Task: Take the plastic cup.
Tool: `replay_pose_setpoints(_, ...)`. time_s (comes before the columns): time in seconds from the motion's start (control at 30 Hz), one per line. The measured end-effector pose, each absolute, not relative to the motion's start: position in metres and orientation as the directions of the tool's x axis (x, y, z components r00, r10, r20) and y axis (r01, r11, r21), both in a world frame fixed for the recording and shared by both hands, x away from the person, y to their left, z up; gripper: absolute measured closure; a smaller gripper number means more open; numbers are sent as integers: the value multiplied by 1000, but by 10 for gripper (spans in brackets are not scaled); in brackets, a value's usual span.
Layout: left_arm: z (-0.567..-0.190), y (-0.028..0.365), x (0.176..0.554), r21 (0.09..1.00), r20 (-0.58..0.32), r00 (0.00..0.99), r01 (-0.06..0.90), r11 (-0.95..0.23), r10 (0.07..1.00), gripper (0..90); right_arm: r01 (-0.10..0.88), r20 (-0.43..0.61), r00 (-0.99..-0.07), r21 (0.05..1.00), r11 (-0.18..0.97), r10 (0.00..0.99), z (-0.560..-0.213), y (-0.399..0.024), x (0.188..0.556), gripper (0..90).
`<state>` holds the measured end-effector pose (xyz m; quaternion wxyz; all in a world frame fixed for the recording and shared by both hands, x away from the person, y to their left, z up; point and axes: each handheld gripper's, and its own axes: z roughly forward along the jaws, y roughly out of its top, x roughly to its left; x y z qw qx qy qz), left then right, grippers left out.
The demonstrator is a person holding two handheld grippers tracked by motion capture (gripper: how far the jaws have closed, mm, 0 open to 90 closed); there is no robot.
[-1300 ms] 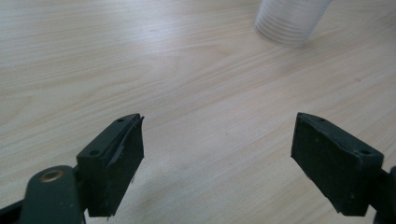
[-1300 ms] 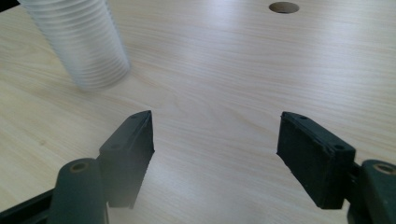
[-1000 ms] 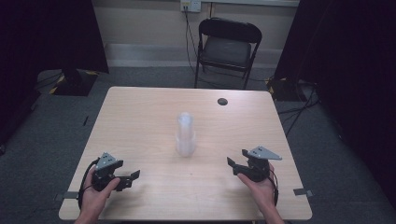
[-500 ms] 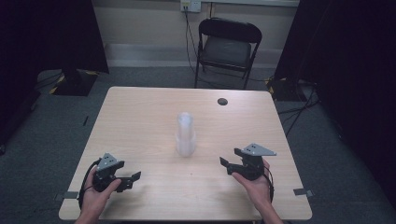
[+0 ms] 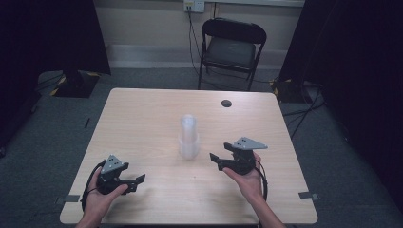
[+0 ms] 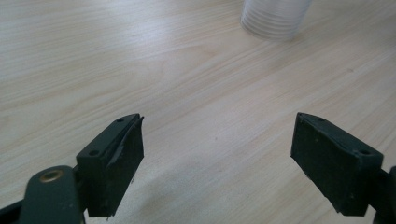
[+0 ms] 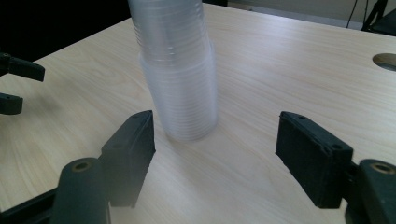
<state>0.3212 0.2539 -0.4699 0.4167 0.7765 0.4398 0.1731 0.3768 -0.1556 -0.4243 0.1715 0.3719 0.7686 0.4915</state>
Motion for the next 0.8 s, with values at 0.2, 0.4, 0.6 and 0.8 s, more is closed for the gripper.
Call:
replay_pose_setpoints(0.2, -466, 257, 316, 819, -111, 550, 522, -237, 828, 190, 381, 88, -696, 887, 263, 713, -420, -140, 379, 283)
replay_pose_setpoints(0.4, -467, 255, 316, 823, -113, 572, 512, -247, 813, 203, 356, 85, -713, 899, 255, 696, -413, -133, 385, 301)
replay_pose_setpoints(0.6, -468, 254, 318, 820, -120, 568, 519, -241, 814, 203, 331, 75, -725, 910, 250, 685, -406, -126, 393, 314)
replay_pose_setpoints(0.8, -467, 253, 316, 820, -114, 571, 516, -247, 813, 203, 322, 80, -735, 915, 243, 673, -403, -113, 410, 276)
